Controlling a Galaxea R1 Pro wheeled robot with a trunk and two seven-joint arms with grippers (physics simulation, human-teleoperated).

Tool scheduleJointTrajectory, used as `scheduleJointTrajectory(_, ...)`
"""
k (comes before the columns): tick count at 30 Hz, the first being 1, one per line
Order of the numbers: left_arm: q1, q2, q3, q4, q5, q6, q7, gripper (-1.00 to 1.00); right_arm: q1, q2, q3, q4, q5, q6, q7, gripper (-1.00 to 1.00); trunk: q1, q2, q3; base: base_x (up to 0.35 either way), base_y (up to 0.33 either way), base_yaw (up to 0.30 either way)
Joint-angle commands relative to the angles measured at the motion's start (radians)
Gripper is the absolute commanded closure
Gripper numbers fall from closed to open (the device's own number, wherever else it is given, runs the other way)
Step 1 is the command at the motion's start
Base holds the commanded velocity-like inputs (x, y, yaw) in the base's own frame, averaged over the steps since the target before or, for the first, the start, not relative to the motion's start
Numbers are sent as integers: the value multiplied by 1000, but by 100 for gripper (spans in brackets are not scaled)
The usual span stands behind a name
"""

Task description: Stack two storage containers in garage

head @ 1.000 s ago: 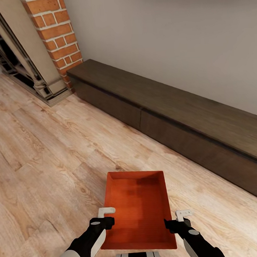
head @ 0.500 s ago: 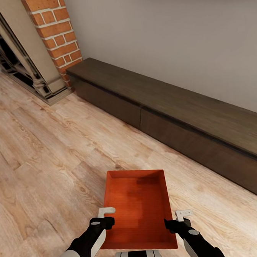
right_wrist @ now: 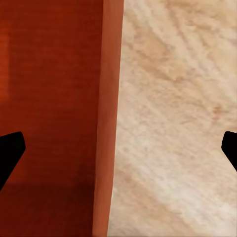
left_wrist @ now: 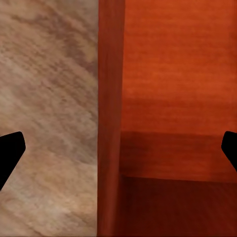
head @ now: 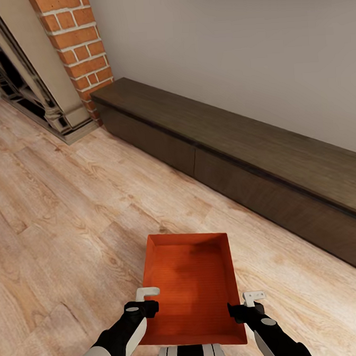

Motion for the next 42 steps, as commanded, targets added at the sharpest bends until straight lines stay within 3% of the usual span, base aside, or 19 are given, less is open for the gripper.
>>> scheduleJointTrajectory(1,0,1,-9,-2,10,4,8,-100,0,-1,4,-1,-5,3,-2,-100,0,0,-1,0,0,0)
scheduleJointTrajectory(8,0,1,-8,-2,10,4,8,-100,0,-1,4,-1,-5,3,-2,-100,0,0,-1,0,0,0)
scheduleJointTrajectory(13,0,1,-9,-2,10,4,8,-100,0,-1,4,-1,-5,2,-2,-100,19,-35,-16,0,0,0)
scheduleJointTrajectory(42,0,4,-10,-4,10,4,10,-100,0,-1,3,-1,-1,4,-11,-100,19,-35,-16,0,0,0)
